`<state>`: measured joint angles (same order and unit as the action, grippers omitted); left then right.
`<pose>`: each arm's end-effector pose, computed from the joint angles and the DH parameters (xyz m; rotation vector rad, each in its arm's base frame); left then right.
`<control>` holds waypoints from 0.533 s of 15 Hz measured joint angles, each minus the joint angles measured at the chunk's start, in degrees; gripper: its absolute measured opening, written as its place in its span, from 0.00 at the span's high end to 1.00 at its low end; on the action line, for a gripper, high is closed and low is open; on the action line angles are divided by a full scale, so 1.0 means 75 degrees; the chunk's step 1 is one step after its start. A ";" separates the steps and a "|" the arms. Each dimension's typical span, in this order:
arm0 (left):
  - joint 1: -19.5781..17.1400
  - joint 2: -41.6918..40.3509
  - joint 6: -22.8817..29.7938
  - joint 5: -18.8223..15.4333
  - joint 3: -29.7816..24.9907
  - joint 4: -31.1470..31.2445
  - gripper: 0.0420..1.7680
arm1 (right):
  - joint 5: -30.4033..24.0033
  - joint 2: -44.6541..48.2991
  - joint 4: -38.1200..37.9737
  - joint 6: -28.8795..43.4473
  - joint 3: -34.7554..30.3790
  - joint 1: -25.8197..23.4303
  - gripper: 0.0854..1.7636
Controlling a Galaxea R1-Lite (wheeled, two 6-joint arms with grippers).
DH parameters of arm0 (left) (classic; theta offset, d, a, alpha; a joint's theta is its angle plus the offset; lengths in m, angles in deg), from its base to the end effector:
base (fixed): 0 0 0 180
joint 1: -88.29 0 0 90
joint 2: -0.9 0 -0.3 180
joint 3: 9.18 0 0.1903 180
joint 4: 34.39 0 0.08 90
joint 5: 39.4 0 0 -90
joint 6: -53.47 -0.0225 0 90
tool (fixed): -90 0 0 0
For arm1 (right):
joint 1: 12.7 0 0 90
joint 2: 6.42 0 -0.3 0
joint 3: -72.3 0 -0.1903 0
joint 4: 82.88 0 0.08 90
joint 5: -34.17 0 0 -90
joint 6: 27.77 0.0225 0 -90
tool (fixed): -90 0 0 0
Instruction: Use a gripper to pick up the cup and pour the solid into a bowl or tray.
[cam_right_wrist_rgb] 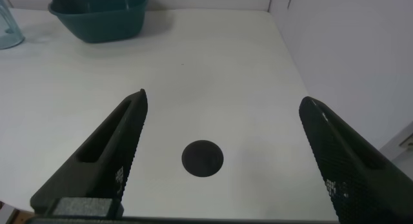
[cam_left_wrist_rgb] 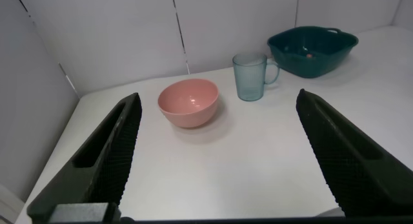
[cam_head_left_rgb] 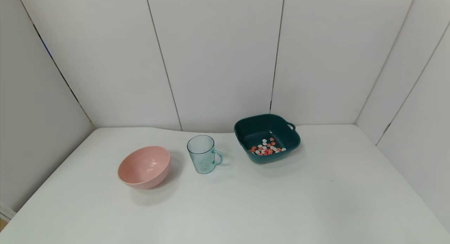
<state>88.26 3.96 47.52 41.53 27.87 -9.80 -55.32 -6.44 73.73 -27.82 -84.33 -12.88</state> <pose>-0.0409 -0.0036 0.1391 0.1164 -0.1718 -0.1488 -0.0228 -0.0001 0.0755 -0.0009 0.0007 -0.0120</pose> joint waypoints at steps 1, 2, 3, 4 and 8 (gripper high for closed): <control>0.0003 -0.0151 0.0007 0.0148 -0.0033 -0.0018 0.03 | 0.0002 0.0000 0.0003 0.0000 0.0000 0.0000 0.03; 0.0003 -0.0244 0.0020 0.0364 -0.0067 -0.0062 0.03 | 0.0002 0.0000 0.0003 0.0000 0.0000 0.0000 0.03; 0.0003 -0.0310 0.0023 0.0533 -0.0137 -0.0102 0.03 | 0.0002 0.0000 0.0003 -0.0003 0.0000 0.0000 0.03; 0.0003 -0.0354 0.0023 0.0585 -0.0249 -0.0132 0.03 | 0.0005 0.0000 0.0003 -0.0003 0.0000 0.0000 0.03; 0.0003 -0.0405 -0.0003 0.0567 -0.0925 -0.0782 0.03 | 0.0002 0.0000 0.0003 -0.0003 0.0000 0.0000 0.03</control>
<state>88.29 0.92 47.49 45.79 20.94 -15.66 -55.31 -6.44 73.76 -27.84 -84.33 -12.88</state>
